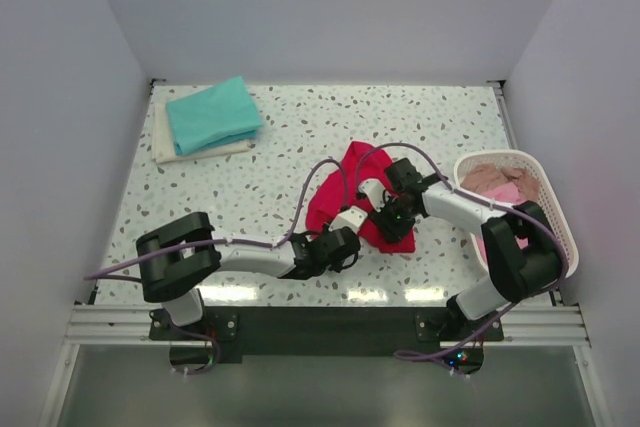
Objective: Fold and stack the t-shirts
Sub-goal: Flatten the tshirt out
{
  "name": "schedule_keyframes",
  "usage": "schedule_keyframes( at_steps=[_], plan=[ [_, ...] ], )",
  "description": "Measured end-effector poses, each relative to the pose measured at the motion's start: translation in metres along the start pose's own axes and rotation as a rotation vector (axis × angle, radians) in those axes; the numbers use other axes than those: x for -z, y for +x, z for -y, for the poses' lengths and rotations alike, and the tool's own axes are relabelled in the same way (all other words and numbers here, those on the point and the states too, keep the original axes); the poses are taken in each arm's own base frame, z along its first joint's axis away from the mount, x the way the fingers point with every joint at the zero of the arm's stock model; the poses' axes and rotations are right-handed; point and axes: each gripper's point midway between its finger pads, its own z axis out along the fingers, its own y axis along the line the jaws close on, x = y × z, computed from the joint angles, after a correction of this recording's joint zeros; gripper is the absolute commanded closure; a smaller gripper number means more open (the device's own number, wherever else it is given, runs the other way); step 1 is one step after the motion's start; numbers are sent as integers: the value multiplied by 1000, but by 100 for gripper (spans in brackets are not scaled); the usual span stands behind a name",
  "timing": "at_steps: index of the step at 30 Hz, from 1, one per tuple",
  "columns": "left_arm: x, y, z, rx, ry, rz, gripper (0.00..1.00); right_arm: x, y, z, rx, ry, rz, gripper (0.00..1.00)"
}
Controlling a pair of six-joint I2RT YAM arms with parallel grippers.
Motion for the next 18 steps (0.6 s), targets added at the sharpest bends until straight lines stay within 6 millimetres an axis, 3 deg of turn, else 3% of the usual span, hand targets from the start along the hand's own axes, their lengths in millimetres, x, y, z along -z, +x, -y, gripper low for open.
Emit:
schedule_keyframes(
  at_steps=[2, 5, 10, 14, 18],
  plan=[
    [0, 0, -1, 2, -4, 2, 78, -1, 0, 3, -1, 9, -4, 85],
    [0, -1, -2, 2, -8, 4, 88, 0, 1, 3, 0, 11, -13, 100],
    [19, -7, -10, 4, -7, 20, 93, 17, 3, 5, 16, 46, -27, 100],
    [52, -46, -16, 29, 36, 121, 99, 73, -35, 26, 61, 175, 86, 100],
    [87, -105, -38, 77, 69, 246, 100, 156, -88, 61, 81, 361, 272, 100]
  ],
)
